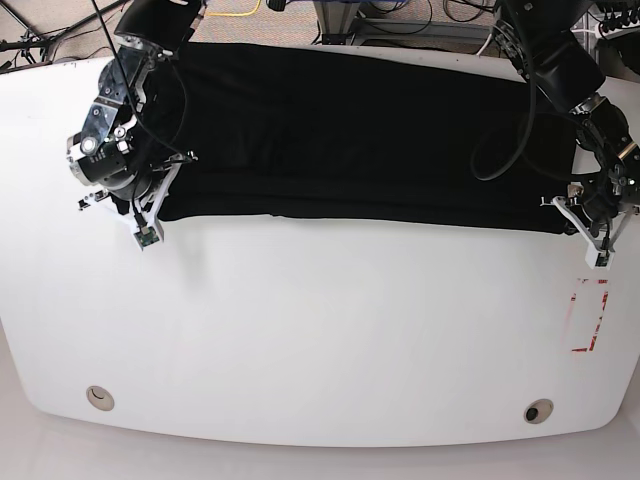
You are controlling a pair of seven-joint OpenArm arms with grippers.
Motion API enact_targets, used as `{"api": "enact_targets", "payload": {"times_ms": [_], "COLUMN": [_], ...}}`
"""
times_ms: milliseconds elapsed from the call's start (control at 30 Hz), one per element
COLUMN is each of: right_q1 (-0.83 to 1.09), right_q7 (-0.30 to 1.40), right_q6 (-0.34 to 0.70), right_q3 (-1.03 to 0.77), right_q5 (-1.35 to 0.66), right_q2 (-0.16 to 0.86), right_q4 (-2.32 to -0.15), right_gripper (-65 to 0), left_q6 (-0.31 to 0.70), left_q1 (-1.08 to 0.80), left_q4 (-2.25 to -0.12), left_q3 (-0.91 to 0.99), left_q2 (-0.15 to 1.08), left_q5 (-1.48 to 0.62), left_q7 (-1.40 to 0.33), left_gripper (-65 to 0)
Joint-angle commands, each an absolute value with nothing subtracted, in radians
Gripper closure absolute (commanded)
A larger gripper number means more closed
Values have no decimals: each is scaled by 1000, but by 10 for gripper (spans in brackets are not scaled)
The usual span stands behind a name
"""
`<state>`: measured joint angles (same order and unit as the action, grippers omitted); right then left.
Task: Fold the T-shirt properly
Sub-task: 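Fold the grasped shirt edge with both grippers over toward the held edge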
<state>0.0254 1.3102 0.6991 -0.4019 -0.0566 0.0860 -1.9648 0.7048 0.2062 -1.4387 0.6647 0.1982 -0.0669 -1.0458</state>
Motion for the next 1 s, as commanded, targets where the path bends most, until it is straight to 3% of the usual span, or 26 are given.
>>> {"api": "enact_targets", "payload": {"times_ms": [0,600,700,867,967], "right_q1": [45,248,257,272,300], "right_q7": [1314,1314,1314,1314,1307], "right_q6": [698,698,698,698,698], "right_q3": [-407,-446,-449,-449,-449], "right_q5": [-38,-38,-38,-38,-38], "right_q2": [99,70,51,28,22], "right_q4": [-1986,-2003,-2003,-2006,-2011], "right_gripper": [-25,-40,-109,-304,-390], "left_q6": [698,698,698,698,698], "left_q1": [202,41,18,-8,-42], "left_q4": [-1494,-1621,-1627,-1632,-1633], "left_q3": [664,641,625,578,572], "left_q2": [219,225,248,255,257], "left_q5": [-59,-59,-59,-59,-59], "left_q7": [-1029,-1029,-1029,-1029,-1029], "left_gripper": [-7,-8,-10,-11,-13]}}
